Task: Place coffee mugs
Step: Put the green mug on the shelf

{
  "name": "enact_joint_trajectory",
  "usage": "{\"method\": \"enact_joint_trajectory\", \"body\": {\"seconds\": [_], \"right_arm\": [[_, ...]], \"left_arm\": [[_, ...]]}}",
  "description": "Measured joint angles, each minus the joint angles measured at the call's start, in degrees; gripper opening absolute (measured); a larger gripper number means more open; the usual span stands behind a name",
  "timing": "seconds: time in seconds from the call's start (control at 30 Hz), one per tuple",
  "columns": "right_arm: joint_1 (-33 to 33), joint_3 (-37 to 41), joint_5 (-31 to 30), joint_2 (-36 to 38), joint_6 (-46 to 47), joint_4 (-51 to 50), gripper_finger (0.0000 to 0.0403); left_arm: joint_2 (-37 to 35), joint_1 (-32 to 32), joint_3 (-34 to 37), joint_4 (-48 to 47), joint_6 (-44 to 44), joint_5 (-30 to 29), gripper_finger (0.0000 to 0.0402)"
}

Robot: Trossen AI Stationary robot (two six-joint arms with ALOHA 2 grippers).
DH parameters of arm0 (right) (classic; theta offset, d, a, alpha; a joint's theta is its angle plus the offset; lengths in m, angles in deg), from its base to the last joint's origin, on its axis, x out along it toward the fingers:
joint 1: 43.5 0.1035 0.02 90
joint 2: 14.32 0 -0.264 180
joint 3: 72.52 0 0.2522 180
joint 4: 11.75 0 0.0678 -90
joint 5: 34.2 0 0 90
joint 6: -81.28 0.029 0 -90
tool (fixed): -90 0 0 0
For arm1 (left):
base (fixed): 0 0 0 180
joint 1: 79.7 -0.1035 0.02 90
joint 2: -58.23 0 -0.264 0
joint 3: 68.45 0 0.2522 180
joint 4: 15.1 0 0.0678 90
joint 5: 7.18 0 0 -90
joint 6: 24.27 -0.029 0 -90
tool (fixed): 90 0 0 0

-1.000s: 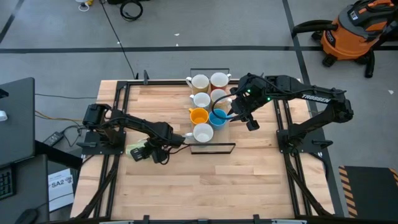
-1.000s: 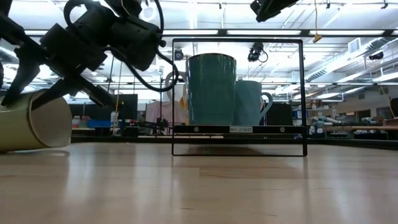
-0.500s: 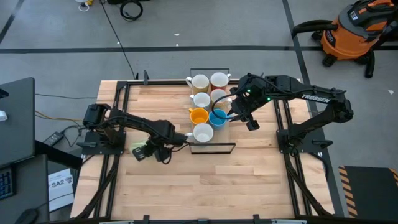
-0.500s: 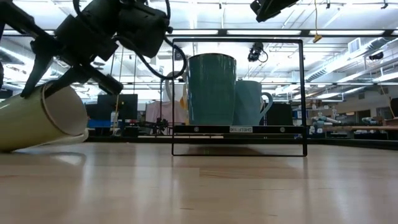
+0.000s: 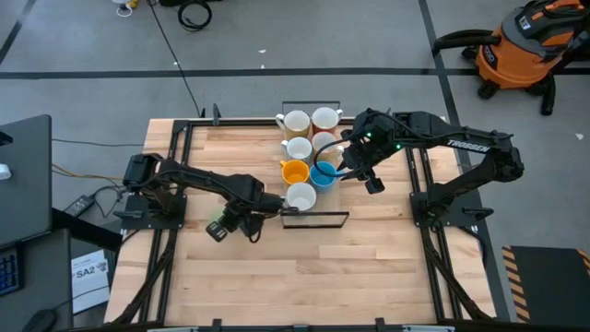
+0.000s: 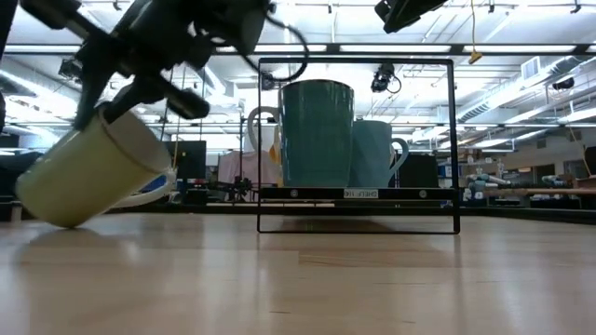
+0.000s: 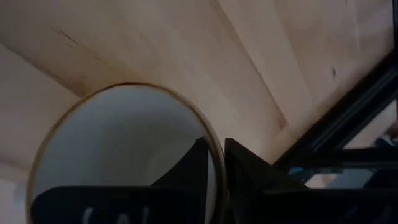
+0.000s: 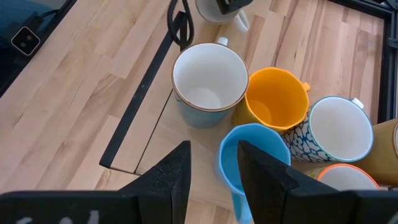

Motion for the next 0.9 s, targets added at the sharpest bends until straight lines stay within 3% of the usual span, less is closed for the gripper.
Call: {"method": "enact_joint_trajectory", "body": {"seconds": [0.4, 0.9], "right_arm": [[0.0, 0.0, 0.0, 0.0, 0.0, 0.0, 0.0137], [0.0, 0.0, 0.0, 0.0, 0.0, 0.1, 0.0137]], "left_arm": [[-0.1, 0.7, -4.2, 0.2, 4.7, 0.0, 0.0032], [-0.1, 6.9, -8.2, 5.9, 5.1, 0.2, 0.0030]]}}
